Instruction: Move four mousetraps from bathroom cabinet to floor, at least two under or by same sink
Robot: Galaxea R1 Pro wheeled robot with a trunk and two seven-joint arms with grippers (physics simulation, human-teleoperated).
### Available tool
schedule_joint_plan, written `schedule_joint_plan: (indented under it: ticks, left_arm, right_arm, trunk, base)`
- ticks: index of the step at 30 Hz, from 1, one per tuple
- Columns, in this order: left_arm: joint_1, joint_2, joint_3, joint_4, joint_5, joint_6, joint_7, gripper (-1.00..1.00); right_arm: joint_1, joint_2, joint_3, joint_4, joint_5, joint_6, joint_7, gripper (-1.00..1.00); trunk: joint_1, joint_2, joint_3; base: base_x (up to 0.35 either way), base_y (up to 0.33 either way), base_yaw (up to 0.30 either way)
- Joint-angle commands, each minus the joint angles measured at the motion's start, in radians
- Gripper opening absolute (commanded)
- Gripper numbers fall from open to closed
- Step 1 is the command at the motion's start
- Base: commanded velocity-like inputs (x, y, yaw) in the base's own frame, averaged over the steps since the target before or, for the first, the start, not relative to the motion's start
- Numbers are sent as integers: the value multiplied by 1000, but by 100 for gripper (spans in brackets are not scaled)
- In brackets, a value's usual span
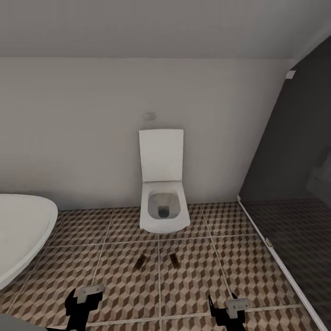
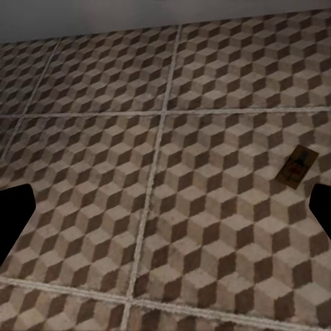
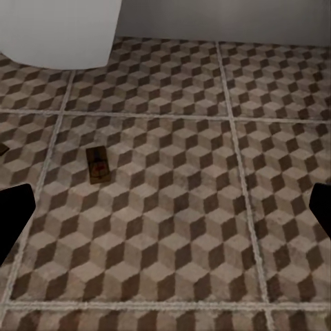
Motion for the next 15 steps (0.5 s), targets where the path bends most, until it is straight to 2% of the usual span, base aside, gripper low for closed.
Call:
schedule_joint_plan:
  ticks: [1, 15]
  left_arm:
    - [-2, 0, -6, -3, -1, -3, 8, 100]
    - [-2, 0, -6, -11, -1, -4, 9, 100]
  right_arm:
    - [-1, 0, 9, 0, -9, -2, -2, 100]
    - [0, 1, 9, 0, -10, -2, -1, 100]
  trunk:
    - [-4, 7, 2]
    - [-58, 105, 46]
  base:
    - [0, 0, 0]
    - [0, 0, 0]
